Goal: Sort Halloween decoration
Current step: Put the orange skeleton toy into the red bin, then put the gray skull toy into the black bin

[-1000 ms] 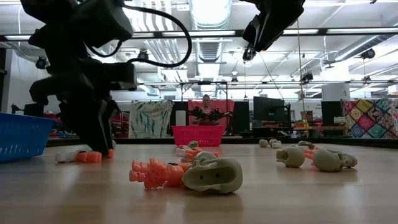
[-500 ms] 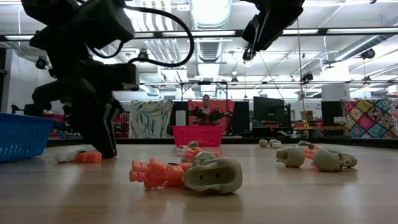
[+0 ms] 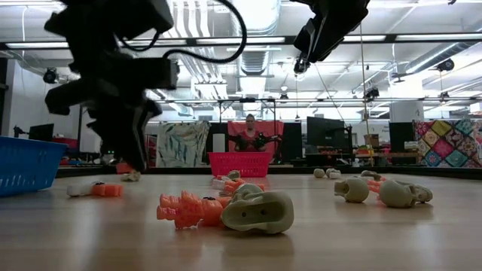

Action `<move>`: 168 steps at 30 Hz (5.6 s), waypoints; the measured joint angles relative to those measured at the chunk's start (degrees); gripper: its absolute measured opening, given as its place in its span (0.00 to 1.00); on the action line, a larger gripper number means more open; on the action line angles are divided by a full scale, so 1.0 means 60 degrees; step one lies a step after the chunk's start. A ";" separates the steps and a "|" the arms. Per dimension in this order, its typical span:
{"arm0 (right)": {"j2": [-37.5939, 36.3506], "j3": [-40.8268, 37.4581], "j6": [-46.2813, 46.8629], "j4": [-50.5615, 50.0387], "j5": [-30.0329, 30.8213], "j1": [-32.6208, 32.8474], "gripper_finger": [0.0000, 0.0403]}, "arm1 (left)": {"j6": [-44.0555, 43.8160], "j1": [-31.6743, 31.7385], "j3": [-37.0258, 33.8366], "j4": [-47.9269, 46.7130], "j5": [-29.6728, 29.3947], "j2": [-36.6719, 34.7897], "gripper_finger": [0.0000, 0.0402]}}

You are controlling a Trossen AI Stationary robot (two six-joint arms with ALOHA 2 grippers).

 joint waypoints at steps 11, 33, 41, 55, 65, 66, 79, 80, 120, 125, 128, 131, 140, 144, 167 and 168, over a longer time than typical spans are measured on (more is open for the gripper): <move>-0.0229 -0.0007 0.0409 -0.1081 0.0005 0.0019 0.16 | 0.2538 0.0879 0.1700 -0.0888 -0.0447 -0.0025 0.00; -0.0769 -0.0333 0.0174 -0.0300 0.0297 0.0091 0.16 | 0.6026 0.5233 0.2803 0.2604 0.0540 0.0113 0.00; -0.0765 -0.0439 0.0154 0.0017 0.0308 0.0091 0.16 | 0.5694 0.6235 0.2803 0.3783 0.0661 0.1184 0.00; -0.0754 -0.0481 0.0139 0.0137 0.0513 0.0084 0.16 | 0.5651 0.7127 0.2807 0.4214 0.0659 0.2120 0.00; -0.0754 -0.0481 0.0143 0.0147 0.0761 0.0084 0.16 | 0.5595 0.7175 0.2807 0.4665 0.2044 0.2120 0.00; -0.0754 -0.0481 0.0143 0.0147 0.0761 0.0084 0.16 | 0.5585 0.7210 0.2807 0.4665 0.2044 0.2120 0.00; -0.0751 -0.0481 0.0183 0.0155 0.0758 0.0087 0.16 | 0.6621 0.7386 0.5583 0.0631 0.2088 0.3510 0.00; -0.0753 -0.0489 0.0229 0.0159 0.0758 0.0087 0.16 | 0.6714 0.7406 0.5841 0.0219 0.2090 0.3683 0.00; -0.0750 -0.0630 0.0369 0.0160 0.0754 0.0087 0.16 | 0.7234 0.7739 0.7470 -0.1929 0.2096 0.5023 0.18; -0.0750 -0.0679 0.0359 0.0173 0.0754 0.0087 0.16 | 0.6943 0.7735 0.7470 -0.1946 0.2095 0.5013 0.20; -0.0750 -0.0773 0.0293 0.0357 0.0754 0.0087 0.16 | 0.6590 0.7734 0.7459 -0.2070 0.2096 0.4855 0.19; -0.0750 -0.0842 0.0340 0.0384 0.0757 0.0087 0.16 | 0.6204 0.7716 0.7459 -0.2121 0.2095 0.4445 0.18; -0.0750 -0.1325 0.2121 0.0597 0.2186 0.0084 0.16 | 0.5259 0.7562 0.7261 -0.2139 0.3560 0.2547 0.14; -0.0750 -0.1721 0.3294 0.0602 0.2760 0.0076 0.16 | 0.4991 0.7414 0.7070 -0.2139 0.4162 0.1607 0.13; -0.0750 -0.3250 0.8981 -0.0409 0.3216 -0.0342 0.15 | 0.2930 0.5521 0.1331 0.3706 0.4050 -0.3449 0.13; -0.0750 -0.3266 0.9124 -0.0559 0.3249 -0.0426 0.14 | 0.2922 0.5521 0.1265 0.3820 0.4043 -0.3532 0.13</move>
